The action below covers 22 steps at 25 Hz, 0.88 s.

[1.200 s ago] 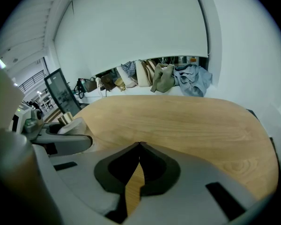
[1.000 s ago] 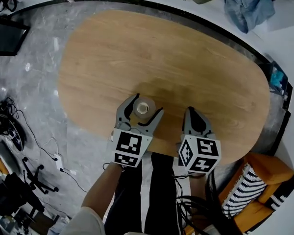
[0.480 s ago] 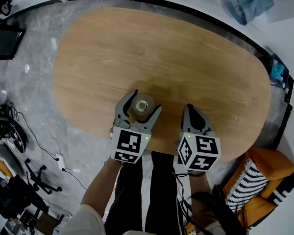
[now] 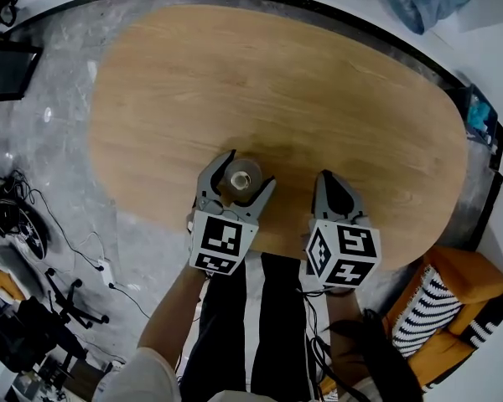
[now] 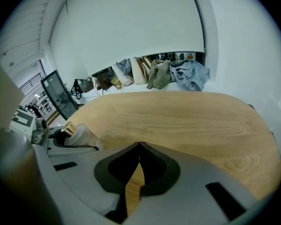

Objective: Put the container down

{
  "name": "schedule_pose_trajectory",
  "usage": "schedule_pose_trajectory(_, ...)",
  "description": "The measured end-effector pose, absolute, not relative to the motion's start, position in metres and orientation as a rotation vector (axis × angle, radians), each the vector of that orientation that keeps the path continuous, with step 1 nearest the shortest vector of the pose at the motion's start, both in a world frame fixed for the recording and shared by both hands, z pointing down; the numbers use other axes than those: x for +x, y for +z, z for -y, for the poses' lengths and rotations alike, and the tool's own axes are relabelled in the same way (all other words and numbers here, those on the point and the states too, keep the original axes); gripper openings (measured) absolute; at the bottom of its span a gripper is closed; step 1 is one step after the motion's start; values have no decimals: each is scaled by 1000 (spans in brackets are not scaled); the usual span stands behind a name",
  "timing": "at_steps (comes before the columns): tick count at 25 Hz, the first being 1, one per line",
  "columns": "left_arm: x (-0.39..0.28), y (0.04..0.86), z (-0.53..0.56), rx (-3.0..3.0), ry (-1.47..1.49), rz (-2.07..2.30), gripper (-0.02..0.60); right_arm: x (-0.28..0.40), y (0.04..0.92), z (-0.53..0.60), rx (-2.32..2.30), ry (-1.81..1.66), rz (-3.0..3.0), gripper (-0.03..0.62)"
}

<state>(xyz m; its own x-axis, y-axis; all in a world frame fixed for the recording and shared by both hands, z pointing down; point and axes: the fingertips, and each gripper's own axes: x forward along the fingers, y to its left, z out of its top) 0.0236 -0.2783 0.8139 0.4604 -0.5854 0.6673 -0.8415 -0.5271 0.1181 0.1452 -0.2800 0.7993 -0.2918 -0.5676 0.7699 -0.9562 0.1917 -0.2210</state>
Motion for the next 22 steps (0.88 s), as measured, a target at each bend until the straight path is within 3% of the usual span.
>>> schedule_pose_trajectory(22,6,802,242,2226,741,1303,383,152,771,242,1473,949,1942,23)
